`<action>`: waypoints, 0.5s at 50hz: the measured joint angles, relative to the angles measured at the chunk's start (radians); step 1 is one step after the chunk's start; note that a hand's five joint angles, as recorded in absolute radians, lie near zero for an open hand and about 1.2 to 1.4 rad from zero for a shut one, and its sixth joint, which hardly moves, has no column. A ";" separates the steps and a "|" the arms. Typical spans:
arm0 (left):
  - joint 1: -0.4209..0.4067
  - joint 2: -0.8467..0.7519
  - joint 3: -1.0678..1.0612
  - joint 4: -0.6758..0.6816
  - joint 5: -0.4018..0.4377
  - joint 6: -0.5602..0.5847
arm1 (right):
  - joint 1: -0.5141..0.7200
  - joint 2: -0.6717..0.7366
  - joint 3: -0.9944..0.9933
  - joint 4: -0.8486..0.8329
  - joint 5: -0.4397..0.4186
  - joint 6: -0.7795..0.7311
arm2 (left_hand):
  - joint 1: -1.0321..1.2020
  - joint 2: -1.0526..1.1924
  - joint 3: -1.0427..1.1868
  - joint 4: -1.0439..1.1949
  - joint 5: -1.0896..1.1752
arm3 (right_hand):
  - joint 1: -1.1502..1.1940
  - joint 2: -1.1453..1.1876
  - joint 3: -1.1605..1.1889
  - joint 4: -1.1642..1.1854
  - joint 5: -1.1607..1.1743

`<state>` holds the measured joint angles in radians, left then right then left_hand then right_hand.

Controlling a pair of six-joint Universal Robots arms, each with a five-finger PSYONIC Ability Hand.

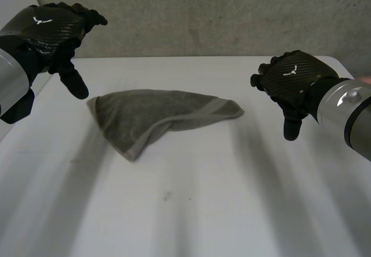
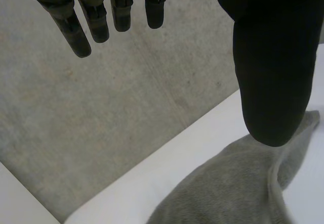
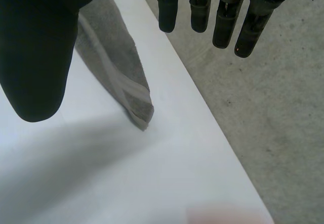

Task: Fold the towel.

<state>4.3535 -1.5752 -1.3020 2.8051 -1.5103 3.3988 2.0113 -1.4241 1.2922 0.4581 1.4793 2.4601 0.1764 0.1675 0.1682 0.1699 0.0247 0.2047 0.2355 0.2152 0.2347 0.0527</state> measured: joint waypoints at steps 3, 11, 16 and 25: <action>0.008 -0.022 0.021 -0.019 0.000 -0.018 | 0.000 0.010 -0.015 0.006 -0.005 0.044 | 0.000 0.000 0.000 0.000 0.000 | 0.000 0.000 0.000 0.000 0.000; 0.107 -0.105 0.097 -0.057 0.009 -0.077 | -0.006 0.044 -0.070 0.000 -0.084 0.239 | 0.000 0.000 0.000 0.001 0.000 | 0.000 0.000 0.000 0.000 0.000; 0.172 -0.162 0.121 -0.057 0.032 -0.084 | -0.013 0.072 -0.088 -0.019 -0.128 0.355 | 0.005 0.019 0.019 0.016 0.000 | 0.000 0.000 0.000 0.000 0.000; 0.146 -0.272 0.116 -0.057 0.054 -0.102 | -0.010 0.143 -0.083 -0.098 -0.132 0.422 | 0.120 0.130 0.129 0.128 0.099 | 0.000 0.000 0.000 0.000 0.000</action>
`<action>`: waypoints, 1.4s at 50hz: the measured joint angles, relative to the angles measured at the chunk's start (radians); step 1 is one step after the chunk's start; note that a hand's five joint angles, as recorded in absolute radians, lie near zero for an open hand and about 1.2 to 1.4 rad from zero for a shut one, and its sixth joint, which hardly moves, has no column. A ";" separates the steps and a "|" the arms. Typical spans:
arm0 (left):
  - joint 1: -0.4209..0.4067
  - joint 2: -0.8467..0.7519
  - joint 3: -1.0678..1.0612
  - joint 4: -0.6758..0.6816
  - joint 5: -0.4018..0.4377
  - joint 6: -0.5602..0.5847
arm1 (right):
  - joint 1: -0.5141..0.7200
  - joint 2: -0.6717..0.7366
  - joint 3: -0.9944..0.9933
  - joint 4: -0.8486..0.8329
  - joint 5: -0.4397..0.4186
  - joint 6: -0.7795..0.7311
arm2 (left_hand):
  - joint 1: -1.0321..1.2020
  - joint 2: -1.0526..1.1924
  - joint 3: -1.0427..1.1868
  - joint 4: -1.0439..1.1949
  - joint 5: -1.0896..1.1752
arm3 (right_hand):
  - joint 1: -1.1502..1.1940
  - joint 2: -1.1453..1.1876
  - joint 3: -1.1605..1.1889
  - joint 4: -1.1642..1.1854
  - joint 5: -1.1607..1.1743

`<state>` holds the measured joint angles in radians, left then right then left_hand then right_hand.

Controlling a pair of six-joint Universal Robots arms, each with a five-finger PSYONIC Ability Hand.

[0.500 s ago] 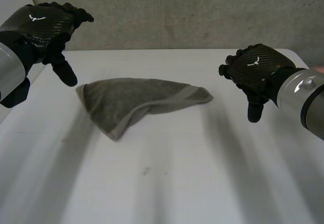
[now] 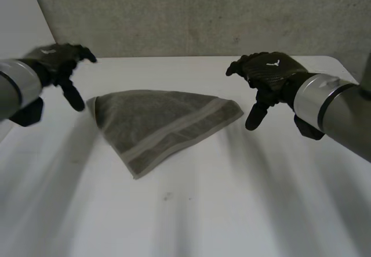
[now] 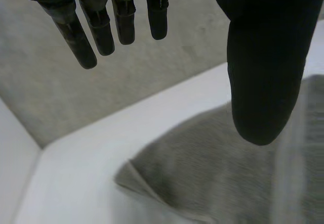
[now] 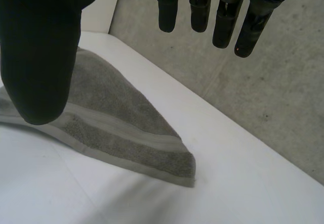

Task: Fold the towel.

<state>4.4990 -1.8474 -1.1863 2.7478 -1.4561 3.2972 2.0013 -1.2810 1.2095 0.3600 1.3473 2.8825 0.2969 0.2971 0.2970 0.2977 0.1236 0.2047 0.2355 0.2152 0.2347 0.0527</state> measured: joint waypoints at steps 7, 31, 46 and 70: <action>-0.057 -0.053 -0.009 0.018 -0.001 -0.021 | 0.007 0.053 0.010 -0.020 -0.003 -0.004 | 0.002 0.002 0.002 0.001 0.001 | 0.000 0.000 0.000 0.000 0.000; 0.206 -0.352 0.003 0.420 0.249 0.183 | 0.025 0.136 0.032 -0.020 -0.004 -0.007 | 0.026 0.027 0.026 0.026 0.026 | 0.000 0.000 0.000 0.000 0.000; 0.206 -0.549 0.044 0.661 0.352 0.181 | 0.025 0.153 0.049 -0.022 -0.001 -0.013 | 0.228 0.225 0.224 0.225 0.223 | 0.000 0.000 0.000 0.000 0.000; 0.203 -0.680 0.125 0.672 0.347 0.285 | 0.025 0.171 0.053 -0.022 0.000 -0.014 | 0.340 0.333 0.333 0.333 0.330 | 0.000 0.000 0.000 0.000 0.000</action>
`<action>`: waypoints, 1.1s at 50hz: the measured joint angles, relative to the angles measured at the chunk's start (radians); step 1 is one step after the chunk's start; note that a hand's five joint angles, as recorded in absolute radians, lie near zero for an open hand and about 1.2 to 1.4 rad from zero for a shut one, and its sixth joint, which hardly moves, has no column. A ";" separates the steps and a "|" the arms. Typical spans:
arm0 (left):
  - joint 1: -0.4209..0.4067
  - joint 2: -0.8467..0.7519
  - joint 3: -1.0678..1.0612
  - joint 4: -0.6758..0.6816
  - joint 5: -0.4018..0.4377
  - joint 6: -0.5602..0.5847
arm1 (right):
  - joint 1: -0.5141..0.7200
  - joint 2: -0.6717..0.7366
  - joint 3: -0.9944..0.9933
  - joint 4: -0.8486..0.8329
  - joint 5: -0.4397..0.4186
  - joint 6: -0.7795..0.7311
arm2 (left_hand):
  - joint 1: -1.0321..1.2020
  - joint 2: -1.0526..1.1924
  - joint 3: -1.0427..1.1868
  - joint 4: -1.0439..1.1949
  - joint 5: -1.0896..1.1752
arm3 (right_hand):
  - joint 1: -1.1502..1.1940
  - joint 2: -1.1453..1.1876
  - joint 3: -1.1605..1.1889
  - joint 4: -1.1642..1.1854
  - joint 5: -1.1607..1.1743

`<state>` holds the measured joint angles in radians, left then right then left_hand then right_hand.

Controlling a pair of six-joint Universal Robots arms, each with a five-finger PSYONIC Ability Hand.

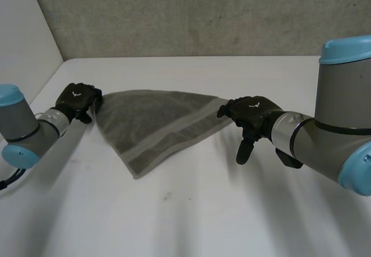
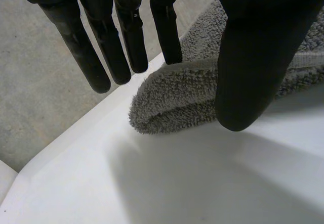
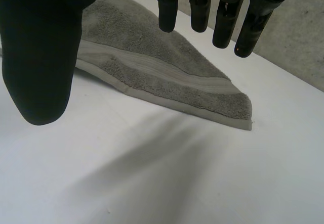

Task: Fold the towel.

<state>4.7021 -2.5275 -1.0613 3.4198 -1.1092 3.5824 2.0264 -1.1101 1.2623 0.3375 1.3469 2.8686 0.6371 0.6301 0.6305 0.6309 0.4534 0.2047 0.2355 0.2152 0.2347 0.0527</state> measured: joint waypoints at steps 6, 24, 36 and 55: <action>-0.006 -0.011 0.015 0.002 -0.004 -0.001 | 0.000 0.005 0.002 -0.001 0.001 0.000 | 0.289 0.297 0.296 0.296 0.288 | 0.000 0.000 0.000 0.000 0.000; -0.095 0.275 -0.124 -0.025 -0.085 -0.016 | -0.011 -0.015 -0.021 -0.023 0.020 0.117 | 0.539 0.582 0.584 0.583 0.572 | 0.000 0.000 0.000 0.000 0.000; -0.234 0.744 -0.409 -0.108 -0.181 -0.029 | 0.011 -0.032 -0.016 -0.025 -0.044 0.560 | 0.540 0.586 0.586 0.586 0.574 | 0.000 0.000 0.000 0.000 0.000; -0.623 0.893 -0.487 -0.146 -0.432 -0.036 | 0.300 0.170 -0.133 -0.222 0.125 0.896 | 0.540 0.587 0.586 0.587 0.574 | 0.001 0.001 0.002 0.001 0.001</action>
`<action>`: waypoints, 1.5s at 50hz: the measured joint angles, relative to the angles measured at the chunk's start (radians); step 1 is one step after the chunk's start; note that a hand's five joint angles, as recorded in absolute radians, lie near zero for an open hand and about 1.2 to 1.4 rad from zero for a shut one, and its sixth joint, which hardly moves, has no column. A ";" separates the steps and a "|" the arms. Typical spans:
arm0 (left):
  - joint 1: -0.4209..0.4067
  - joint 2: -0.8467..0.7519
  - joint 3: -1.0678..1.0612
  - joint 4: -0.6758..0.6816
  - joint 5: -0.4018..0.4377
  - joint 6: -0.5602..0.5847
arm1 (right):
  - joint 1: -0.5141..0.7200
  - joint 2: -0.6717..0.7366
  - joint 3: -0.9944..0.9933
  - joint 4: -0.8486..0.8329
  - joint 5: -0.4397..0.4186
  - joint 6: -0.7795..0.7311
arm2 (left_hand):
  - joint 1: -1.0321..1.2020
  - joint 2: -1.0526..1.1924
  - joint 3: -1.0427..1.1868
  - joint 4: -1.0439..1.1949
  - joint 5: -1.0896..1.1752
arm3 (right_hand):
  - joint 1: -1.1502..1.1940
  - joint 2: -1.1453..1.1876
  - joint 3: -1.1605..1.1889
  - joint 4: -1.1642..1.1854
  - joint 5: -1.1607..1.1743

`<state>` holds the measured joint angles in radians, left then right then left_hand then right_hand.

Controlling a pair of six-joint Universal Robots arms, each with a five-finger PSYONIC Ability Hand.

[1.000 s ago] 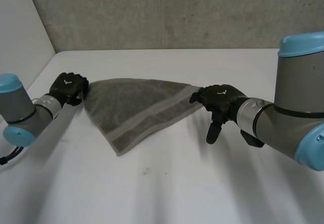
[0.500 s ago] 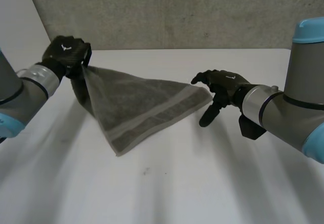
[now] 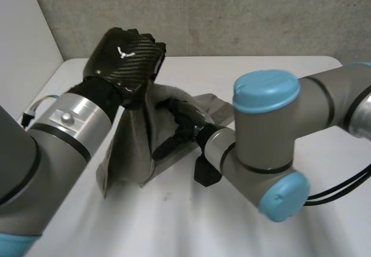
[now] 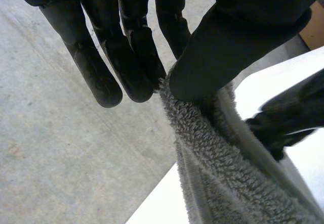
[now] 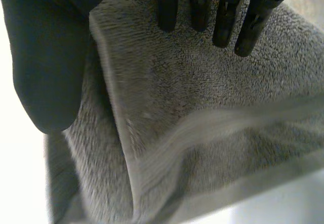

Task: Fold the towel.

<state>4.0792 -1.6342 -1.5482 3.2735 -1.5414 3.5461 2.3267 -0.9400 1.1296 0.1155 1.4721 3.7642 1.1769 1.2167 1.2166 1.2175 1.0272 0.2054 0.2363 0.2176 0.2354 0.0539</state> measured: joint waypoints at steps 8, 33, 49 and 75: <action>-0.022 -0.025 0.001 0.001 -0.025 -0.057 | 0.024 0.049 -0.007 -0.100 0.120 0.030 | 0.000 0.000 0.000 0.000 0.000 | 0.278 0.324 0.343 0.324 0.307; 0.056 -0.053 0.012 0.006 -0.070 -0.130 | -0.102 -0.111 0.056 -0.225 0.106 -0.137 | 0.005 0.000 0.000 0.000 0.000 | 0.772 0.938 0.964 0.954 0.926; 0.026 -0.152 -0.004 0.007 -0.063 -0.195 | -0.296 -0.440 0.129 -0.019 0.030 -1.164 | 0.019 0.000 0.000 0.000 0.000 | 0.779 0.938 0.967 0.957 0.926; -0.053 -0.332 -0.065 0.006 -0.061 -0.245 | -0.292 -0.229 0.351 0.013 -0.056 -0.945 | 0.019 -0.017 -0.017 -0.018 0.000 | 0.124 0.155 0.156 0.123 0.128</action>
<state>4.0262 -1.9658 -1.6134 3.2799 -1.6027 3.3009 2.0344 -1.1688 1.4805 0.1283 1.4160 2.8194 1.1956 1.1995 1.1999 1.1995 1.0272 0.3294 0.3916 0.3741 0.3588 0.1823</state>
